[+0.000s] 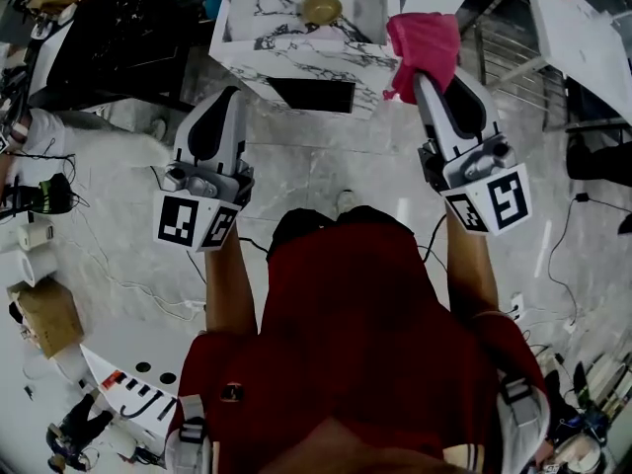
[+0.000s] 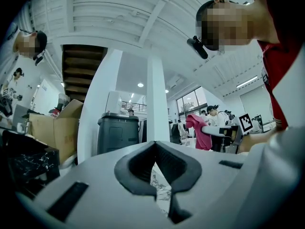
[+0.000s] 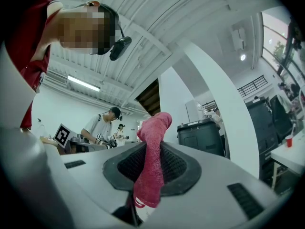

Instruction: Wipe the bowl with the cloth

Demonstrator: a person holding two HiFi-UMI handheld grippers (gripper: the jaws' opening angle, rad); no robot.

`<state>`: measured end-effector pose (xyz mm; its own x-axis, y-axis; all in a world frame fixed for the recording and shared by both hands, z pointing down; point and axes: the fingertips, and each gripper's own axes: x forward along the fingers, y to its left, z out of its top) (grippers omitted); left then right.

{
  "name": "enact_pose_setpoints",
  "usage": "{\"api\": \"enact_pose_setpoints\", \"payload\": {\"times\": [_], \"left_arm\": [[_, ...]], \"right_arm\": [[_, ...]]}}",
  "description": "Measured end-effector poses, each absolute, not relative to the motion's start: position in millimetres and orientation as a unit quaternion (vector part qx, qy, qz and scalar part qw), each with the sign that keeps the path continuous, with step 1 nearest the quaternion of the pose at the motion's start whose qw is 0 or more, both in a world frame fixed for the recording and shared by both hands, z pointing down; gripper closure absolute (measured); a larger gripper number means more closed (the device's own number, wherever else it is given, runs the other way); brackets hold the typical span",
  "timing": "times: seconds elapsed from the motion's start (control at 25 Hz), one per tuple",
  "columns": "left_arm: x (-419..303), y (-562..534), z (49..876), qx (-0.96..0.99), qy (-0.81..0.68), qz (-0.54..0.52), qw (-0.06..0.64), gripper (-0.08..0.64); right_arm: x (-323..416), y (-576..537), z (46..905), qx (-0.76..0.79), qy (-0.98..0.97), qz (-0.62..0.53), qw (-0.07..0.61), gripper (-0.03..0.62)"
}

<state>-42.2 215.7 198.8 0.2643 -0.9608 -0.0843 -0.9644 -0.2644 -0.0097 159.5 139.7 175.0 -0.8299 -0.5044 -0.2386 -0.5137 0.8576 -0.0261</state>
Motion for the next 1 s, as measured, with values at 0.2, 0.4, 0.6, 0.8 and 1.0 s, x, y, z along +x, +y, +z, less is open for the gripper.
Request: {"api": "enact_pose_setpoints", "payload": {"times": [0.2, 0.4, 0.6, 0.8, 1.0], "left_arm": [[-43, 192, 198, -0.796, 0.604, 0.025, 0.029, 0.554], [-54, 166, 203, -0.799, 0.601, 0.027, 0.026, 0.554], [-69, 127, 211, -0.806, 0.591, 0.032, 0.025, 0.554], [-93, 77, 222, -0.815, 0.579, 0.03, 0.021, 0.554], [-123, 25, 234, -0.826, 0.563, 0.012, 0.019, 0.554]], "right_arm": [[155, 117, 179, -0.266, 0.957, 0.015, 0.117, 0.518], [147, 97, 180, -0.275, 0.954, 0.018, 0.118, 0.518], [128, 70, 182, -0.283, 0.953, 0.028, 0.108, 0.518], [99, 30, 190, -0.294, 0.95, 0.034, 0.095, 0.519], [67, -14, 200, -0.312, 0.946, 0.03, 0.08, 0.518]]}}
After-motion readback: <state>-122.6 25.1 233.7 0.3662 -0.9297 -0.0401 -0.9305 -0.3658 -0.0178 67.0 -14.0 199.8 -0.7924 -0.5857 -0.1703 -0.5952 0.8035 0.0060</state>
